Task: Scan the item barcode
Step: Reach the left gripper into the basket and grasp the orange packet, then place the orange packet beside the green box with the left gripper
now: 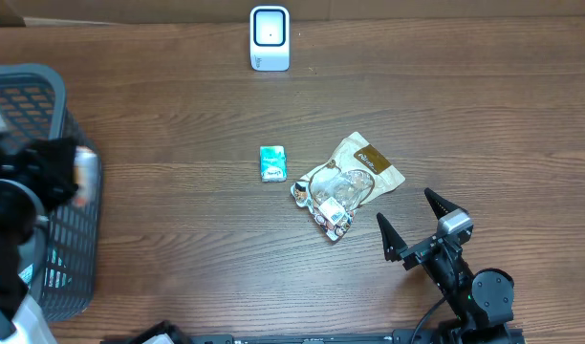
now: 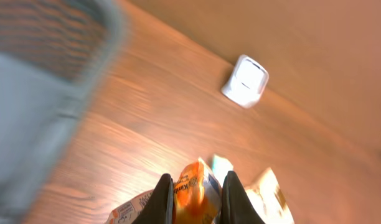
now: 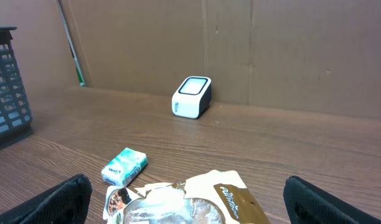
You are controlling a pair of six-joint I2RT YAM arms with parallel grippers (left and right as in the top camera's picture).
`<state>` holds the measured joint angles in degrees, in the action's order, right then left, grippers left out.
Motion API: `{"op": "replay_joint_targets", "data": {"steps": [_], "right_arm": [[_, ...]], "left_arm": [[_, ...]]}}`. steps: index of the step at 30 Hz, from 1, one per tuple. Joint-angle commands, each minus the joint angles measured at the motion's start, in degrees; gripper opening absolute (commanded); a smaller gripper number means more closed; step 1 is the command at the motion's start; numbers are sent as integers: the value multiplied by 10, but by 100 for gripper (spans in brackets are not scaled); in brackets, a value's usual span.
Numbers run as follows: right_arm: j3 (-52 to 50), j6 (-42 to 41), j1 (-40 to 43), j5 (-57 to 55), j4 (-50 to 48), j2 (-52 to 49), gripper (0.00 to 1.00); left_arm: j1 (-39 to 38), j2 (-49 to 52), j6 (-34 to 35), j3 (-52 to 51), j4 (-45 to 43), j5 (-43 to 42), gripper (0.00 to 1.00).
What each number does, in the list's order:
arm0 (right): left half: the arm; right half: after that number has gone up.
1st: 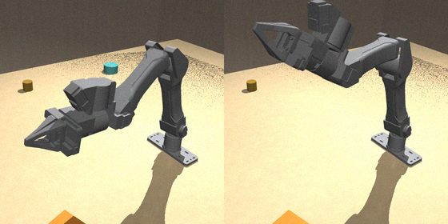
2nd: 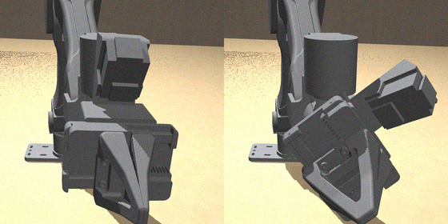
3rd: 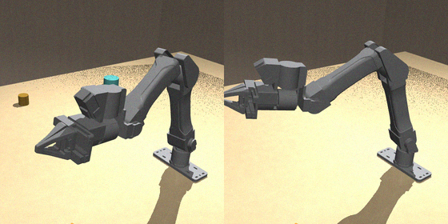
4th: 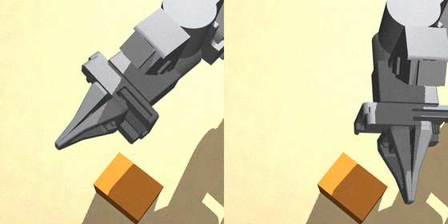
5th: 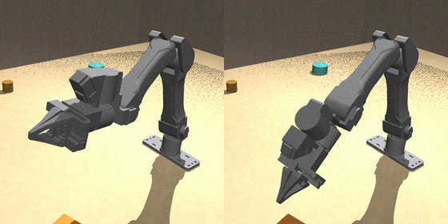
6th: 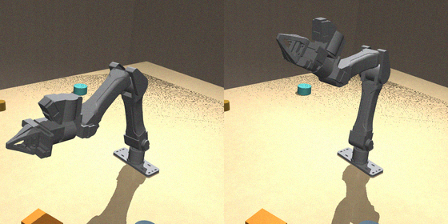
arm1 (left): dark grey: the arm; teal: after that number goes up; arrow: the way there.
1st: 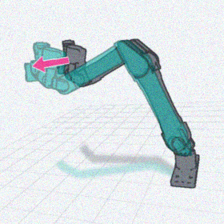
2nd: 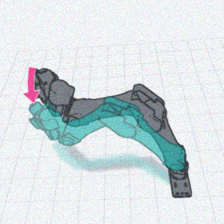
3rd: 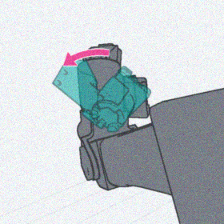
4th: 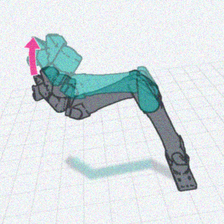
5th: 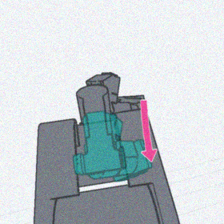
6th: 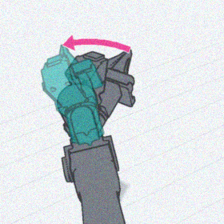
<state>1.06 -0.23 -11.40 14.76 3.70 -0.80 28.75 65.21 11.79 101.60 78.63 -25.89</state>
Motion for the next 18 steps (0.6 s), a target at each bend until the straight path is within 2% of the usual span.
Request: {"op": "replay_joint_targets", "data": {"steps": [1,5,11,15,18], "right_arm": [[-6,-2,-2,-1,-3,6,100],[-6,-2,-2,-1,-3,6,100],[-6,-2,-2,-1,-3,6,100],[-6,-2,-2,-1,-3,6,100],[-6,-2,-2,-1,-3,6,100]], "left_arm": [[-91,7,-9,-31,2,47,4],[-186,30,25,-125,-47,53,4],[-304,90,95,-285,-207,53,4],[-356,158,141,-348,-308,54,4],[-368,210,173,-359,-343,52,4]]}}
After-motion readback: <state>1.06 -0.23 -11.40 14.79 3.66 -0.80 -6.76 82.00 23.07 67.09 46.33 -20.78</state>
